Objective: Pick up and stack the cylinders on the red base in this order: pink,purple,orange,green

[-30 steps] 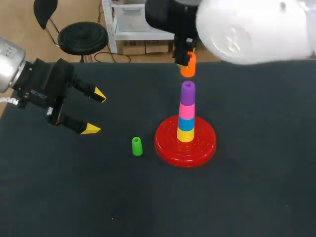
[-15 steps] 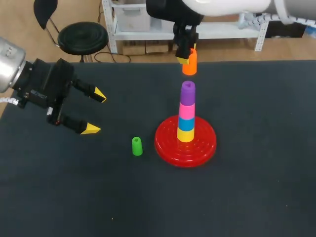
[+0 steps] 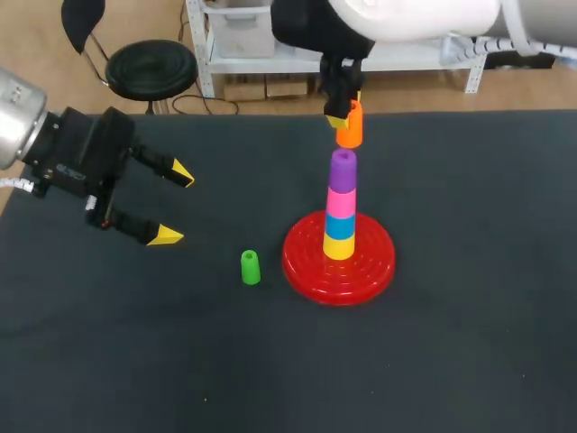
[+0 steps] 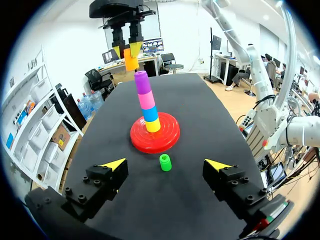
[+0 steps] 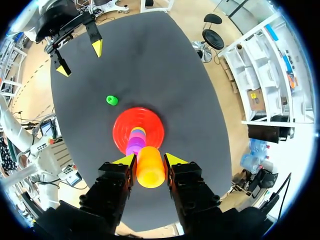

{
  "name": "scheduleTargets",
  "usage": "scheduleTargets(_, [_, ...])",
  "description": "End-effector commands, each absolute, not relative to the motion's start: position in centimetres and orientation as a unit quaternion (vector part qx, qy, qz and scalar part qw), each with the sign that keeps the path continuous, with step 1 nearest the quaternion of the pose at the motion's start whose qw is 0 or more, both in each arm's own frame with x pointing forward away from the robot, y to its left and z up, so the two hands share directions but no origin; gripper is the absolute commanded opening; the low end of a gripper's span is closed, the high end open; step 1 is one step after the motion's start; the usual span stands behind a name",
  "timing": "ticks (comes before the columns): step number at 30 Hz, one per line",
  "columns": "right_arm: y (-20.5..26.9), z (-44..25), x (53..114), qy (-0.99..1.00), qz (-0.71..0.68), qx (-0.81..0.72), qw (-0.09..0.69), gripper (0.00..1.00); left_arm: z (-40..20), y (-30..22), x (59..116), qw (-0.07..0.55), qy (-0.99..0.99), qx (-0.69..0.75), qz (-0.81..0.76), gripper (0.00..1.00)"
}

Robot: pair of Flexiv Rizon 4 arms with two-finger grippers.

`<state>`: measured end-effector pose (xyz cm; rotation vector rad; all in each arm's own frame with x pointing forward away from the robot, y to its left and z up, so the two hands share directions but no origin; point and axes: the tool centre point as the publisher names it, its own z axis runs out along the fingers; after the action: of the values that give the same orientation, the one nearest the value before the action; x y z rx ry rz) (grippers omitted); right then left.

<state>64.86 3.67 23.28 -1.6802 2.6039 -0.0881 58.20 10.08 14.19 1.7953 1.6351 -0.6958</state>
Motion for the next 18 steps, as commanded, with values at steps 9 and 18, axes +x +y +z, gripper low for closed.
scheduleTargets(9, [3.49,22.22,65.27,0.839,-0.014,-0.543,0.022,0.00,14.08,10.14,58.22,0.304,0.616,0.677,-0.263,1.00])
scheduleTargets(18, [3.74,21.85,65.25,0.836,-0.013,-0.547,0.020,0.00,14.08,10.14,58.22,0.304,0.616,0.677,-0.263,1.00])
